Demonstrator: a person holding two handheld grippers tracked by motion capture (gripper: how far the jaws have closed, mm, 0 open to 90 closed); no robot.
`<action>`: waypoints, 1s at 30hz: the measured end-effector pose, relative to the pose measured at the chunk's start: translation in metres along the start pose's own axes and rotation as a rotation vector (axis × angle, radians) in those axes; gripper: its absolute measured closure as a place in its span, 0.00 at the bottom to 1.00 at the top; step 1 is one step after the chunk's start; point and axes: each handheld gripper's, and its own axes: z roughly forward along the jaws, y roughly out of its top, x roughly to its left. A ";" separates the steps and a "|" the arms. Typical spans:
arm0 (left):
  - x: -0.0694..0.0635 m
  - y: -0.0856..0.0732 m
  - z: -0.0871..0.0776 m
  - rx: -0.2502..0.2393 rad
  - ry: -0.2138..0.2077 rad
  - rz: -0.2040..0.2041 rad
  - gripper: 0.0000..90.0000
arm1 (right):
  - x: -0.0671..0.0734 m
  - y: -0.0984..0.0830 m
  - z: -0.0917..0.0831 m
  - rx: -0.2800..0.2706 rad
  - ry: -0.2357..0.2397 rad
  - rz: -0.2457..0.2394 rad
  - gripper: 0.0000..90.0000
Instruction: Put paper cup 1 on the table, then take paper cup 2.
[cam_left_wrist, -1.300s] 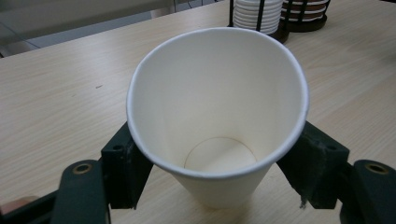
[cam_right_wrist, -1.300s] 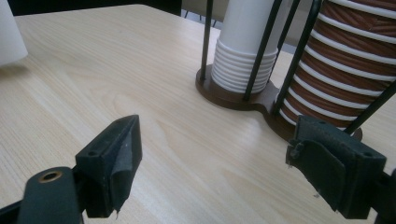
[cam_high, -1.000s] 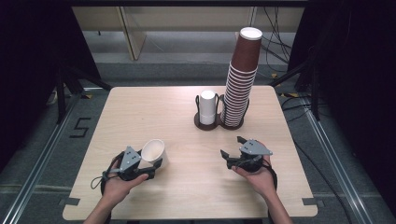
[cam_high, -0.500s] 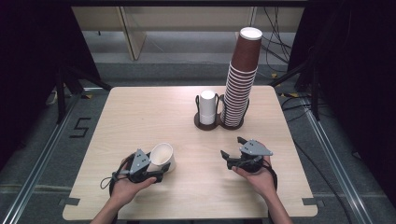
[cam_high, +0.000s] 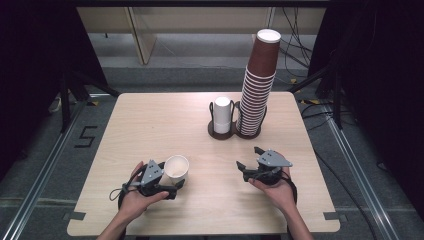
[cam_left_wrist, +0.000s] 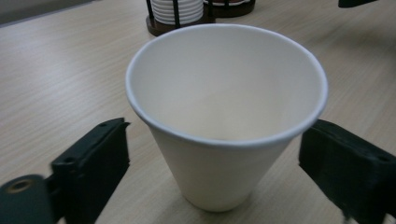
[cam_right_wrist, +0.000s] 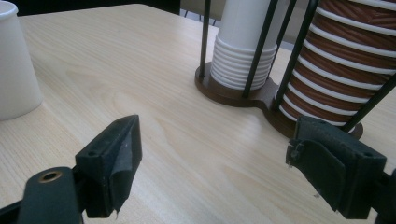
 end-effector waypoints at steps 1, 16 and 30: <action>0.000 -0.001 0.000 -0.003 -0.012 0.008 0.03 | 0.000 0.000 0.000 -0.001 -0.001 -0.001 0.19; 0.011 -0.011 -0.032 -0.077 -0.007 -0.042 0.00 | -0.002 0.000 0.000 -0.011 0.001 0.012 0.19; 0.016 -0.005 -0.043 -0.135 0.000 -0.076 0.00 | -0.012 0.006 -0.008 -0.039 -0.048 0.045 0.19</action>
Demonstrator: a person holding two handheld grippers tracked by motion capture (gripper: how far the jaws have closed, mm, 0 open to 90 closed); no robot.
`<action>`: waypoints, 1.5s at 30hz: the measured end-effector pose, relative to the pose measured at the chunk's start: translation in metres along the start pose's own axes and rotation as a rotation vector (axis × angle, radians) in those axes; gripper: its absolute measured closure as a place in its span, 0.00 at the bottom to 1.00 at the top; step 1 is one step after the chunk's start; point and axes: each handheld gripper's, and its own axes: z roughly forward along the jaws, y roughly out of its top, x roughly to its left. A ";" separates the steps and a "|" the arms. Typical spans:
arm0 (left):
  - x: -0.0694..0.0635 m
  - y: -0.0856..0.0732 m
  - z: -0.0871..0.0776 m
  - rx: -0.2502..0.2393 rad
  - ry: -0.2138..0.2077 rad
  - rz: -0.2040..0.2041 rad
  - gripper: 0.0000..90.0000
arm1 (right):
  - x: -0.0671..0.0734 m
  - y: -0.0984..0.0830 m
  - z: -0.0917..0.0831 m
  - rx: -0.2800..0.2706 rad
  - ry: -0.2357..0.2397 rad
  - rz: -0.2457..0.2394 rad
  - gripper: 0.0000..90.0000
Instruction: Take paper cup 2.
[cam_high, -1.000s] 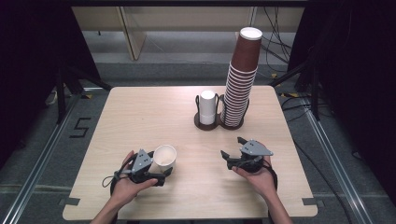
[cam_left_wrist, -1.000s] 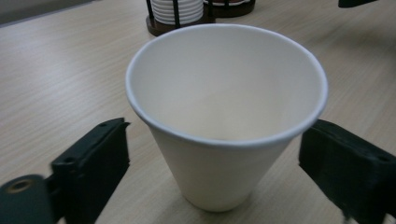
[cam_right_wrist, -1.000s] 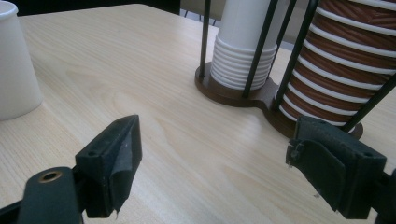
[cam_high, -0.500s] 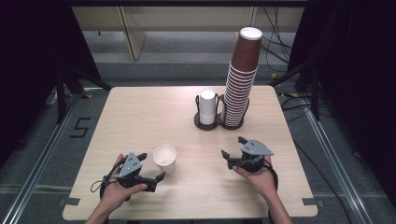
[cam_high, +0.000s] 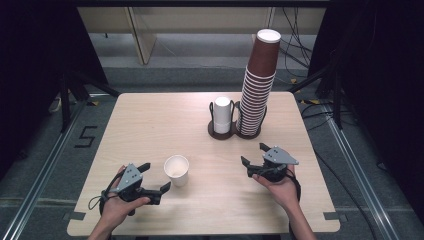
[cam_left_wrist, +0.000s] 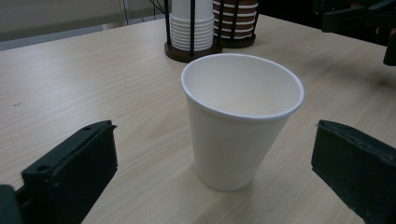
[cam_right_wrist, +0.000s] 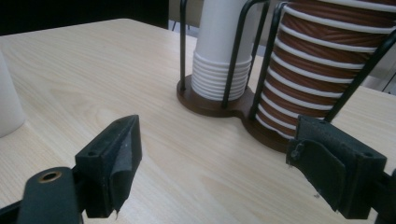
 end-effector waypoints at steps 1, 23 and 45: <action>0.000 0.001 0.001 -0.007 -0.006 -0.001 0.00 | -0.002 0.000 -0.001 0.002 -0.001 -0.006 0.19; 0.003 0.083 0.026 -0.119 -0.070 -0.006 0.00 | -0.023 0.052 -0.020 -0.096 -0.110 0.005 0.19; -0.017 0.169 0.108 -0.116 -0.103 0.093 0.00 | -0.043 0.108 -0.017 -0.156 -0.144 -0.001 0.18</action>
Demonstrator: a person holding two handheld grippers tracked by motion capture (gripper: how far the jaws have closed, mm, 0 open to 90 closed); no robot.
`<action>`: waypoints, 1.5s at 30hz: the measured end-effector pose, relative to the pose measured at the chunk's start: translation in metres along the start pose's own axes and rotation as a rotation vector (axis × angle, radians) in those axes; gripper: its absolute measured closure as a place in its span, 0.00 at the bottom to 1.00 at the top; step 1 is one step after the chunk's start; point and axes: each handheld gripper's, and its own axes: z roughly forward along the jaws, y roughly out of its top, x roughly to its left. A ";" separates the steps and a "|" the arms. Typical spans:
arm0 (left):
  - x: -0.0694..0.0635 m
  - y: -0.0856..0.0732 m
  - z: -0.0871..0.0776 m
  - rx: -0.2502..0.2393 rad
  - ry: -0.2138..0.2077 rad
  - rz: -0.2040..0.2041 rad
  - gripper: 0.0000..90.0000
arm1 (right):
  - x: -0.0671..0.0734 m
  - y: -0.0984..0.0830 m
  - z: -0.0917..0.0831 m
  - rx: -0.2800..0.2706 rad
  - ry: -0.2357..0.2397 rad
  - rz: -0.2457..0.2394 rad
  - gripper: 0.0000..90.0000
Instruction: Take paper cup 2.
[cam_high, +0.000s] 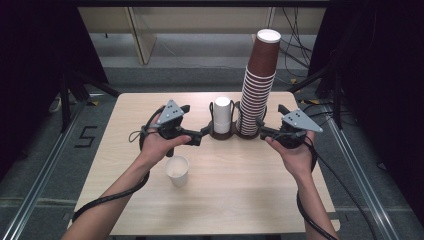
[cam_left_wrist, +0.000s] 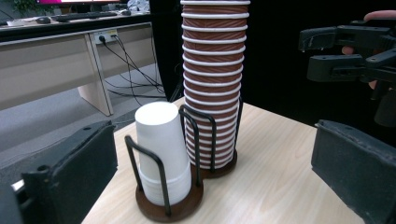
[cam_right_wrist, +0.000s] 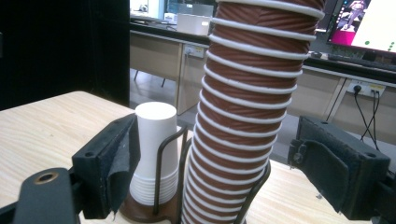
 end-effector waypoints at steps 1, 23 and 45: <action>-0.001 0.002 0.004 0.001 -0.005 0.002 0.00 | -0.001 0.001 0.000 -0.005 -0.009 -0.010 0.18; -0.014 0.038 0.080 -0.009 -0.027 0.044 0.03 | -0.018 0.055 0.025 -0.054 -0.031 0.026 0.17; -0.006 0.081 0.151 -0.001 -0.060 0.033 0.06 | -0.045 0.103 0.058 -0.027 -0.031 0.070 0.12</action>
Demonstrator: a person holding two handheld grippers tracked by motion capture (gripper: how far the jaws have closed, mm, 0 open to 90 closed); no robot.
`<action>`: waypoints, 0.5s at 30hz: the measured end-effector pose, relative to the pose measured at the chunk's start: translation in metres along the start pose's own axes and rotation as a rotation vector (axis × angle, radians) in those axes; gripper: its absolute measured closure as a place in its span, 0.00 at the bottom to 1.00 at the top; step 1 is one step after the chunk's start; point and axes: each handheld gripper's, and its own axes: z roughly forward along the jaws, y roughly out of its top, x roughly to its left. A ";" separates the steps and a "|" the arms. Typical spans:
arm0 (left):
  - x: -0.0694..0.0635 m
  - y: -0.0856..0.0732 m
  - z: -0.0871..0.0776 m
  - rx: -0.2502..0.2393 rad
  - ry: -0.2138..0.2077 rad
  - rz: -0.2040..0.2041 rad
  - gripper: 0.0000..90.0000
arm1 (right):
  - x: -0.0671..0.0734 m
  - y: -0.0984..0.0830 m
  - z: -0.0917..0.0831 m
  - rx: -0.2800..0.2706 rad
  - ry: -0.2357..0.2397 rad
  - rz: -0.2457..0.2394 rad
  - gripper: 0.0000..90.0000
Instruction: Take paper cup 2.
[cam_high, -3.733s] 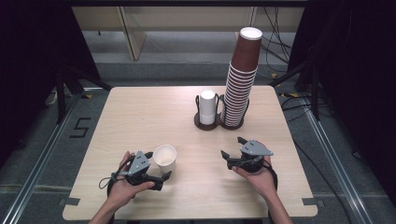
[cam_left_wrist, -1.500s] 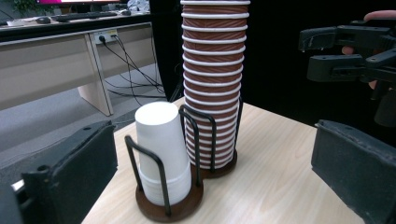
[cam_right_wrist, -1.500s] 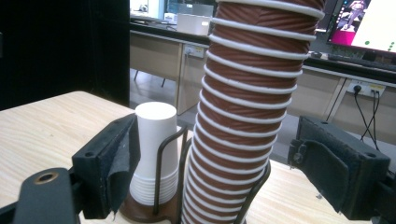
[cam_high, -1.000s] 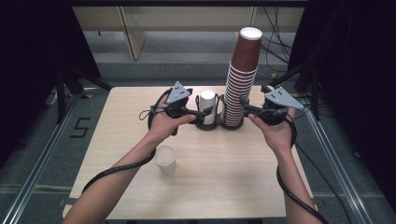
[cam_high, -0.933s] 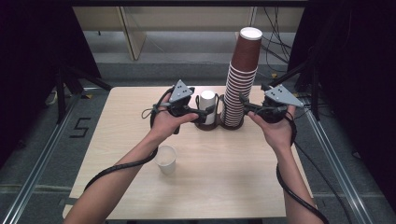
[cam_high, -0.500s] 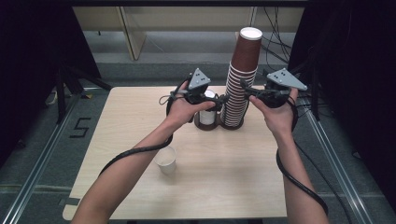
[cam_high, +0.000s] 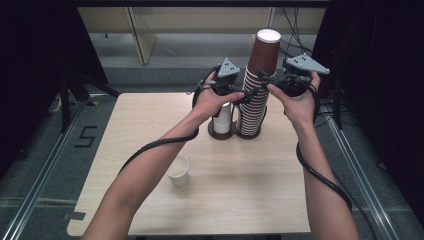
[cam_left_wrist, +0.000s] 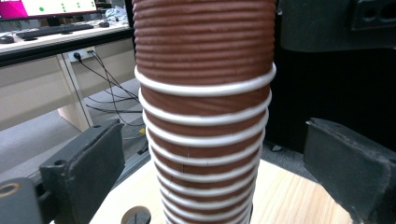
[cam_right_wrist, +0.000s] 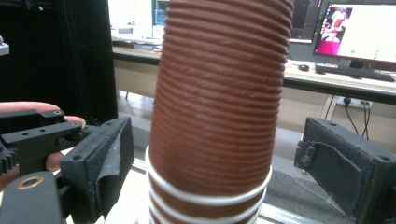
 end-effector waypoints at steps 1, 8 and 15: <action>0.000 0.000 0.002 0.000 0.000 0.001 0.06 | -0.002 0.001 0.001 0.001 0.000 0.001 0.12; 0.002 0.006 0.013 -0.004 -0.005 0.000 0.06 | -0.005 0.008 0.007 0.017 0.003 0.003 0.11; 0.003 0.009 0.022 0.001 -0.008 -0.011 0.07 | -0.007 0.009 0.013 0.029 0.003 0.015 0.11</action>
